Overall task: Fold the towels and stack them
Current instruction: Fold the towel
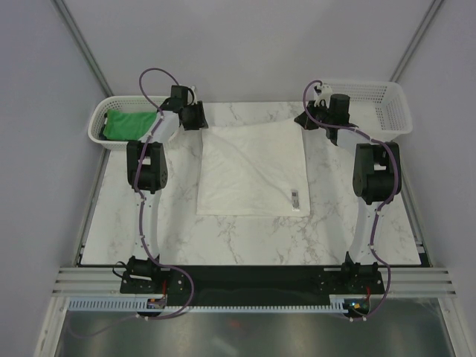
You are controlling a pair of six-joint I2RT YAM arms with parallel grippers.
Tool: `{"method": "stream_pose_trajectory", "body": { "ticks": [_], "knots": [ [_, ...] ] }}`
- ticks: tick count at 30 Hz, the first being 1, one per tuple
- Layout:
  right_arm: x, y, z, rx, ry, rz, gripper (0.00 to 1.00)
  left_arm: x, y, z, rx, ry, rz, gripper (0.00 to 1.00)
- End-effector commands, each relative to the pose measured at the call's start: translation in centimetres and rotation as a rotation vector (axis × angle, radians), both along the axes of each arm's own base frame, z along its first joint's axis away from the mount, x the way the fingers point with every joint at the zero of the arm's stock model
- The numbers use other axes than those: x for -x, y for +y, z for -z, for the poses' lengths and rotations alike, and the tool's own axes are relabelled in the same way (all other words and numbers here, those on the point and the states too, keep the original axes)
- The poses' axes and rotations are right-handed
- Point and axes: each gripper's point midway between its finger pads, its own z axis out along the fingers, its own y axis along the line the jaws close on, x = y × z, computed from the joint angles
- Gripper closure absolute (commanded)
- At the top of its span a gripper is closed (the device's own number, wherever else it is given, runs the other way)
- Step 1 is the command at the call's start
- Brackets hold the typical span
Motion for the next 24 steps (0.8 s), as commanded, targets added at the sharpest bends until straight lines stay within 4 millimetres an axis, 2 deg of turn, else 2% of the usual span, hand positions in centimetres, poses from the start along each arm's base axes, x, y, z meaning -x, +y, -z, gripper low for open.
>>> {"method": "stream_pose_trajectory", "body": {
  "ticks": [1, 3, 5, 6, 8, 11, 16, 19, 20, 22, 23, 24],
  "knots": [
    [0.0, 0.2, -1.1, -0.015, -0.038, -0.023, 1.0, -1.0, -0.9, -1.0, 0.043, -0.039, -0.006, 0.5],
    [0.0, 0.3, -1.1, -0.015, -0.04, -0.023, 1.0, -0.9, -1.0, -0.6, 0.047, -0.032, -0.002, 0.52],
    [-0.1, 0.2, -1.2, -0.014, -0.04, -0.024, 1.0, -0.9, -1.2, -0.5, 0.053, -0.033, 0.005, 0.58],
    [0.0, 0.2, -1.2, -0.013, -0.041, -0.024, 1.0, -1.0, -1.3, -0.7, 0.057, -0.037, 0.008, 0.68],
    [0.0, 0.2, -1.3, -0.013, -0.043, -0.023, 1.0, -1.1, -1.6, -1.1, 0.066, -0.051, 0.027, 0.76],
    [0.0, 0.1, -1.7, -0.013, -0.048, -0.02, 1.0, -1.2, -2.7, -2.6, 0.108, -0.086, 0.07, 0.97],
    [0.2, 0.1, -3.2, -0.022, -0.064, -0.011, 1.0, -0.8, -3.2, -5.2, 0.141, -0.121, 0.088, 0.98],
    [0.4, -0.2, -4.3, -0.014, -0.076, 0.009, 1.0, -0.2, -2.9, -5.7, 0.134, -0.123, 0.083, 0.98],
    [0.5, -0.3, -4.6, -0.011, -0.08, 0.016, 1.0, -0.1, -2.8, -6.8, 0.131, -0.14, 0.08, 0.98],
    [0.6, -0.8, -5.5, -0.006, -0.088, 0.048, 1.0, 0.5, -2.7, -7.1, 0.121, -0.138, 0.076, 0.98],
    [0.6, -1.0, -5.9, -0.007, -0.092, 0.058, 1.0, 0.7, -2.5, -8.4, 0.116, -0.16, 0.074, 0.98],
    [0.9, -1.1, -7.1, -0.011, -0.111, 0.063, 1.0, 1.0, -2.4, -8.8, 0.113, -0.163, 0.075, 0.98]
  ]
}}
